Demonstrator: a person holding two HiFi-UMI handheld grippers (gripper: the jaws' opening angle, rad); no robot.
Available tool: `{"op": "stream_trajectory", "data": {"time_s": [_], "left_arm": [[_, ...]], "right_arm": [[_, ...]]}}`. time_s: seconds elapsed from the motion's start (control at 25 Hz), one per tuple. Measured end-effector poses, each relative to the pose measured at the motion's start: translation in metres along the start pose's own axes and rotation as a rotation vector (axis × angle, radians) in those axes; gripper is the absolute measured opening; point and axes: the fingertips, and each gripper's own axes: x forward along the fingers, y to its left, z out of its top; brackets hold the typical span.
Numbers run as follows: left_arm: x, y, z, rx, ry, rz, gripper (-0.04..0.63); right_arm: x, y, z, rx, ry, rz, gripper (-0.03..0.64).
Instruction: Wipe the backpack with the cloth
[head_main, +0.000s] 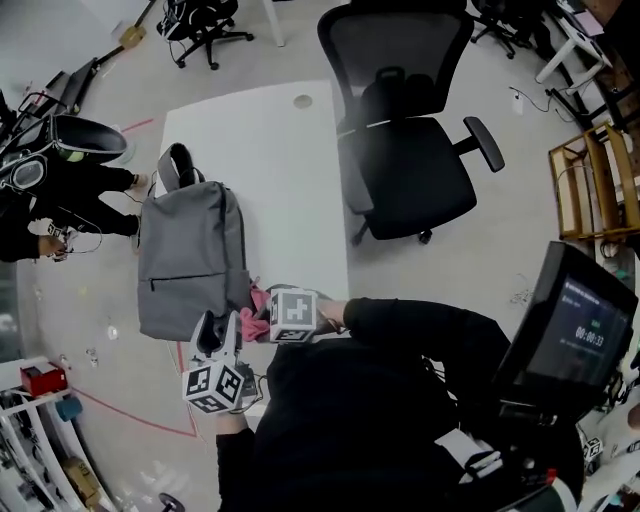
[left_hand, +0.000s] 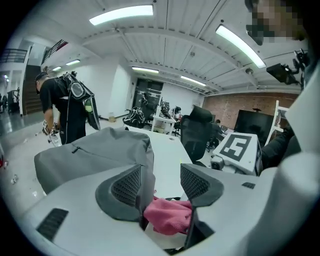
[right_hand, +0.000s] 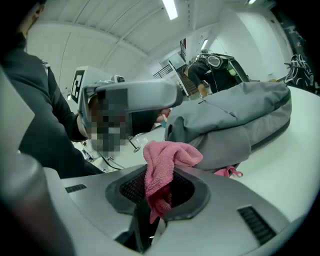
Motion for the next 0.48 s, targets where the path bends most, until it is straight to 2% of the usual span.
{"op": "stream_trajectory", "data": {"time_s": [0.16,0.24,0.28,0.4,0.48], "left_arm": [[-0.002,-0.007,-0.014,0.047,0.039,-0.005,0.261],[0.006,-0.008,-0.019,0.067,0.042,-0.021,0.261],[0.011,-0.008,-0.020,0.101,0.044,-0.034,0.261],[0.023,-0.002,-0.018,0.312,0.067,-0.050,0.261],[0.029,0.007,-0.010,0.485,0.074,-0.013,0.261]], "right_arm": [[-0.012,-0.031,0.007,0.015,0.005,-0.045,0.095],[-0.031,-0.072,0.012,0.048,-0.018,-0.140,0.095],[-0.046,-0.095,0.015,0.078,-0.039,-0.214,0.095],[-0.099,-0.156,0.024,0.210,-0.123,-0.464,0.095],[-0.124,-0.183,0.025,0.295,-0.178,-0.568,0.095]]}}
